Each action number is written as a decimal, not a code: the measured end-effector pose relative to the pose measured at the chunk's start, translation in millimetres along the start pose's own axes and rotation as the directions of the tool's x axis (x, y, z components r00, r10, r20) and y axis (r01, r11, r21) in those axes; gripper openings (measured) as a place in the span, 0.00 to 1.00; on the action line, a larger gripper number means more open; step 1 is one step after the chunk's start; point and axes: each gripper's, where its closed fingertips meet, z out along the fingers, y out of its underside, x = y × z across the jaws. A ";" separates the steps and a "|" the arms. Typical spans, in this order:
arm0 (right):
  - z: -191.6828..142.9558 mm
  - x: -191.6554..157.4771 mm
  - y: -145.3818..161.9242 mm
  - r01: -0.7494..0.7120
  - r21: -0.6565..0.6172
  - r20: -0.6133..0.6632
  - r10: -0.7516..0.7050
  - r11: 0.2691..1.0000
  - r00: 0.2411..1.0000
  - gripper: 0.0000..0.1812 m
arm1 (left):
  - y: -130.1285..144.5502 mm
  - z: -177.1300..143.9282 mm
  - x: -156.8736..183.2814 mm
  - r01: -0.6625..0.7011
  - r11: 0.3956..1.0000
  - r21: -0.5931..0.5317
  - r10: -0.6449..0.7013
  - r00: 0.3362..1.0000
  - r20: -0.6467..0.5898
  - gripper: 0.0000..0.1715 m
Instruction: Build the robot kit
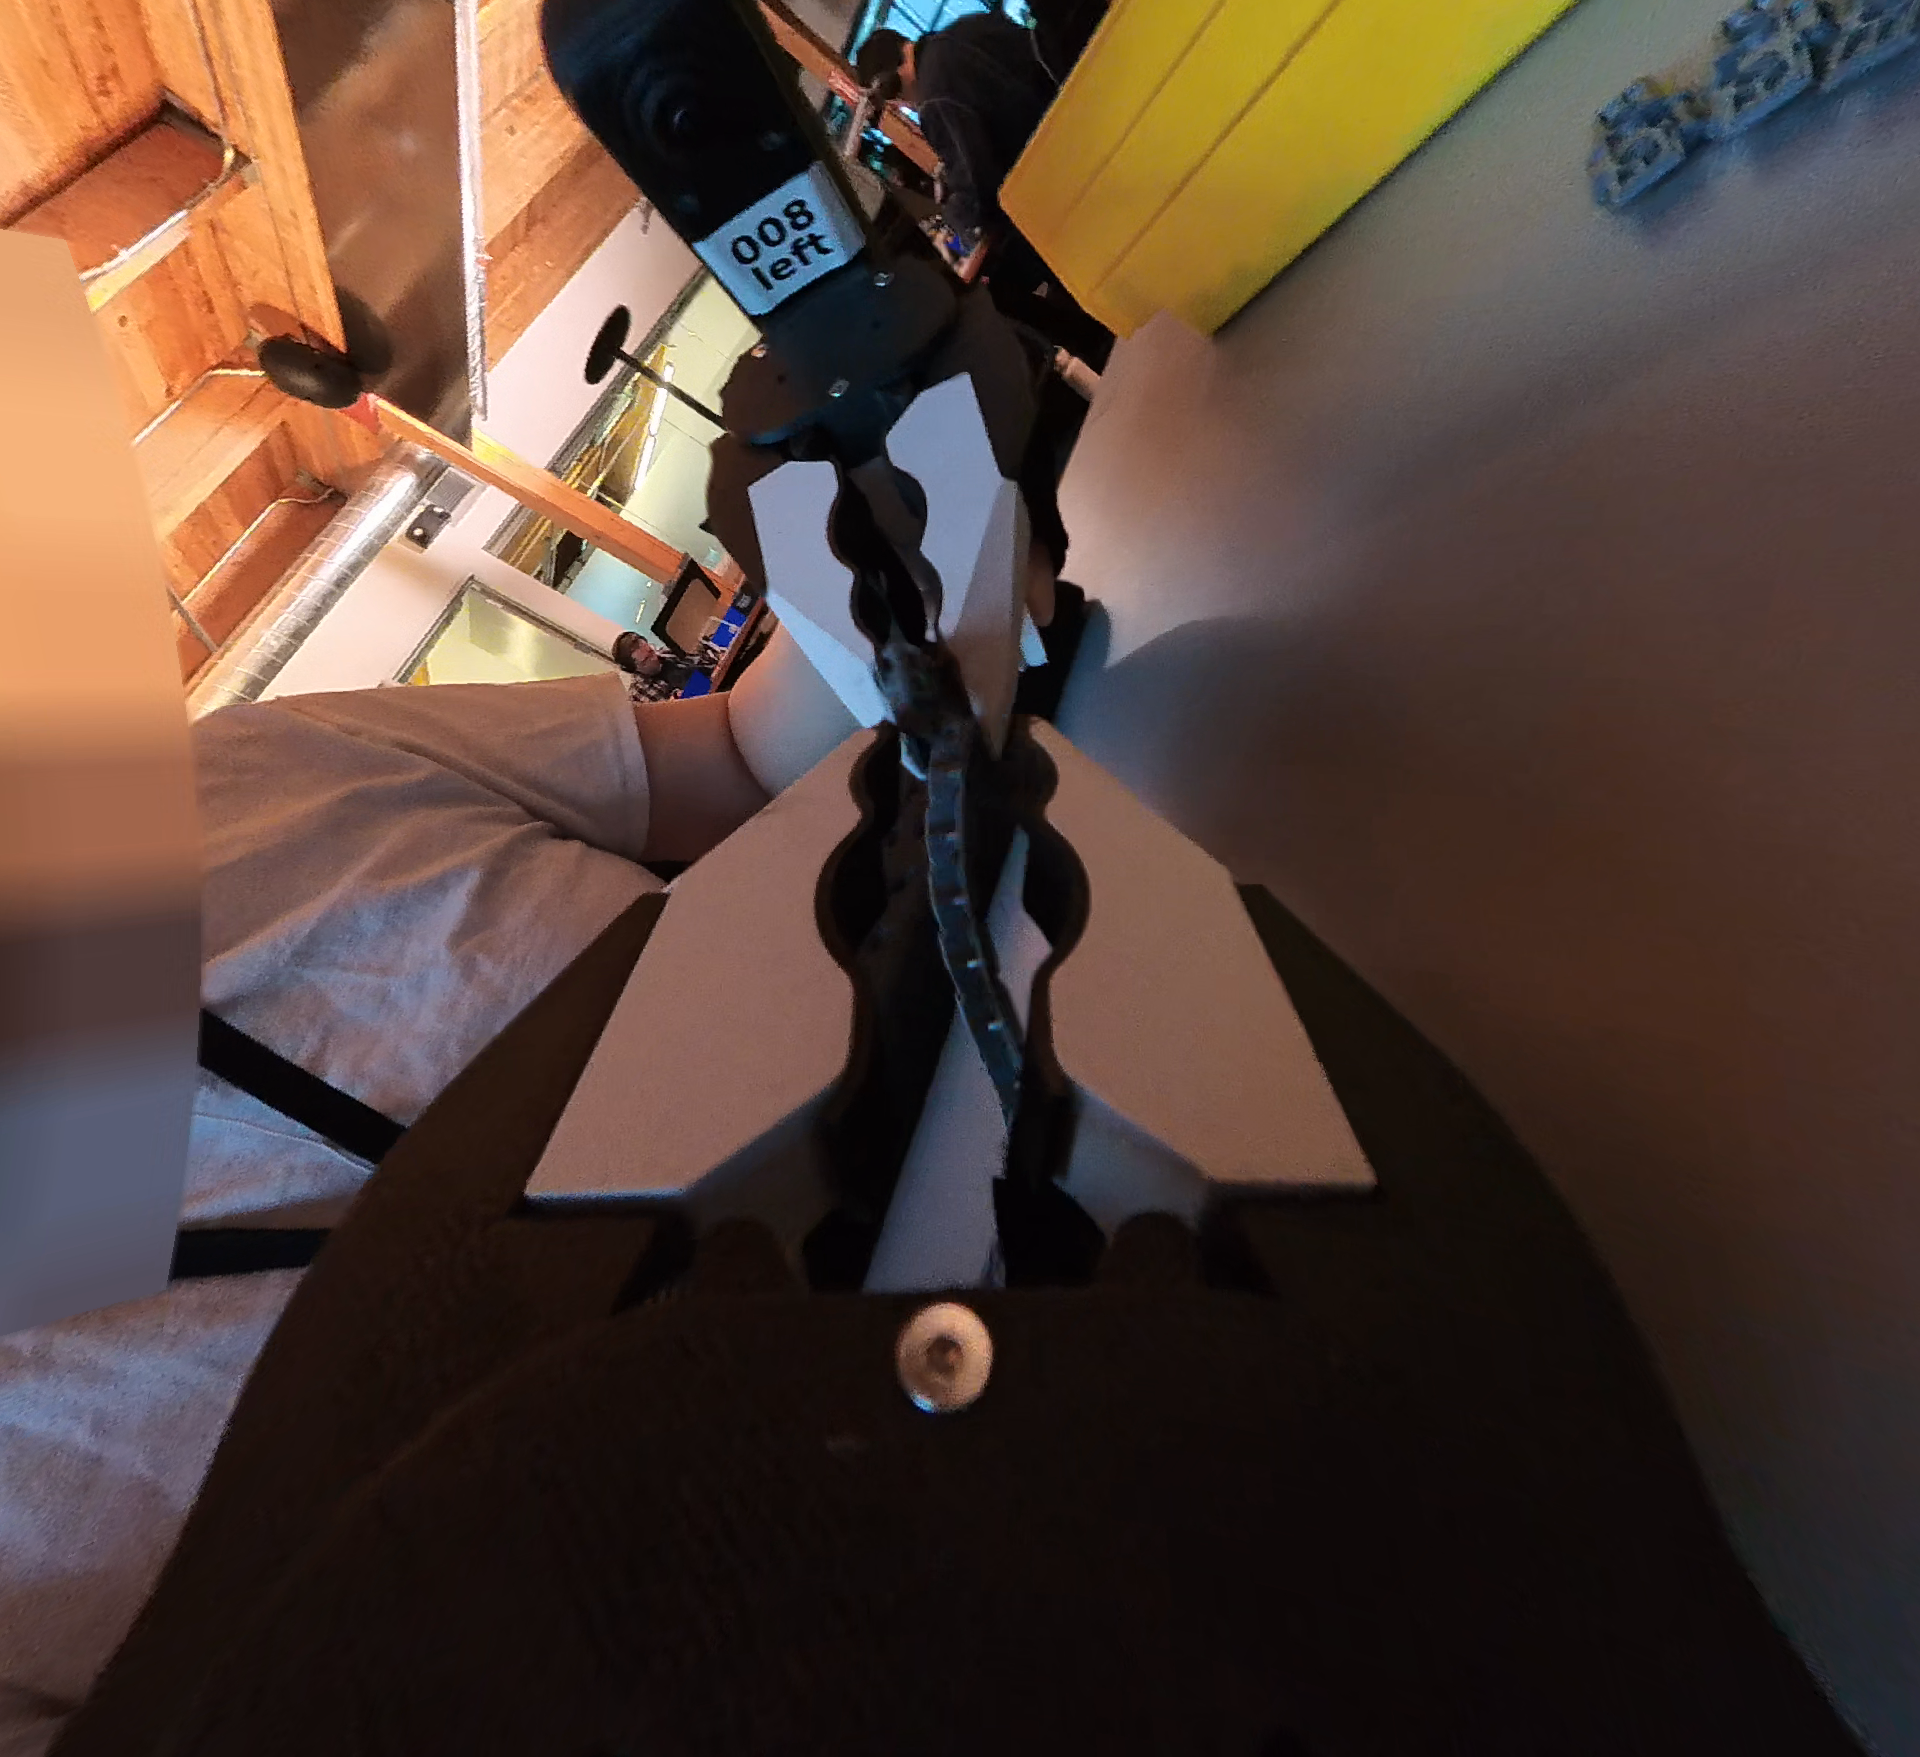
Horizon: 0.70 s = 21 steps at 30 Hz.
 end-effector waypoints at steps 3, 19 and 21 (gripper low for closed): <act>3.0 3.9 7.5 -0.050 -0.037 -0.023 0.049 0.998 0.999 0.11 | -0.4 -0.7 -0.7 -0.014 1.000 -0.003 0.014 1.000 0.013 0.03; -1.9 5.6 -0.7 0.146 -0.029 -0.116 -0.149 0.989 0.982 0.03 | -2.7 -0.2 -7.8 0.243 0.970 0.028 -0.241 0.969 -0.049 0.06; -1.6 2.3 -5.6 0.183 -0.006 -0.115 -0.182 0.983 0.976 0.03 | -8.4 -3.3 -6.4 0.273 0.960 0.063 -0.268 0.960 -0.085 0.06</act>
